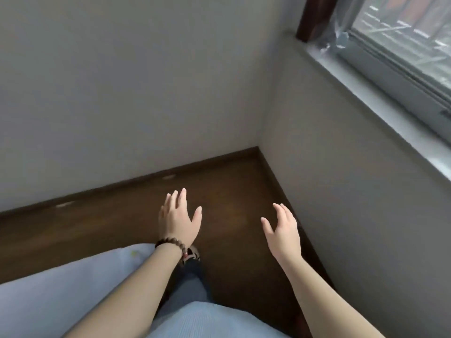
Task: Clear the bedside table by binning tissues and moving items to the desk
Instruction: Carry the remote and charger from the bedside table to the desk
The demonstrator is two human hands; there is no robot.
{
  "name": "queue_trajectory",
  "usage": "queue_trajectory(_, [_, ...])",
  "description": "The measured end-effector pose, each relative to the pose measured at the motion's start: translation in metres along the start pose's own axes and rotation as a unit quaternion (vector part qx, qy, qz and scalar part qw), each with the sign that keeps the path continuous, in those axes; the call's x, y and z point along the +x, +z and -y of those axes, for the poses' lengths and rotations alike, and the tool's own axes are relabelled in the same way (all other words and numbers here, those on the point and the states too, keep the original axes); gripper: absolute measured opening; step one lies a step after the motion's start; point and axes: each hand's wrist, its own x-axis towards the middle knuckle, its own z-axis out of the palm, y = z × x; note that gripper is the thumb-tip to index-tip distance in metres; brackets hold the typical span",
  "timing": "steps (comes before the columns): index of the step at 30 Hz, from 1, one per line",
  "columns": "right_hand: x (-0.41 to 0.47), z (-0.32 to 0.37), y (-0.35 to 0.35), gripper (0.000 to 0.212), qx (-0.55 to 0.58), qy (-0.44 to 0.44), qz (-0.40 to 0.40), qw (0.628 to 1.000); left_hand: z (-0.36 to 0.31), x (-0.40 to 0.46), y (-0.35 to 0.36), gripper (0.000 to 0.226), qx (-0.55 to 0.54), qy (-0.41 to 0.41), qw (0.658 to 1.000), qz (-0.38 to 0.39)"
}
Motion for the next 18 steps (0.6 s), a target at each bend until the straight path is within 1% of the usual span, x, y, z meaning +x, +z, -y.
queue_trajectory(1, [0.007,0.012,0.004,0.054,-0.004,-0.015,0.005,1.000,0.010,0.004,-0.005,0.065,-0.005,-0.015,1.000,-0.011])
queue_trajectory(4, [0.035,0.071,0.046,0.053,-0.026,-0.084,0.056,0.995,0.064,0.022,-0.028,0.065,-0.022,-0.110,0.992,-0.055])
queue_trajectory(10, [0.097,0.190,0.145,0.050,-0.078,-0.201,0.142,0.966,0.169,0.076,-0.065,0.068,-0.067,-0.255,0.959,-0.101])
queue_trajectory(15, [0.147,0.312,0.230,0.050,-0.118,-0.291,0.203,0.927,0.250,0.137,-0.112,0.070,-0.071,-0.337,0.930,-0.132])
queue_trajectory(18, [0.163,0.393,0.274,0.047,-0.114,-0.340,0.226,0.906,0.289,0.166,-0.145,0.070,-0.083,-0.374,0.910,-0.156])
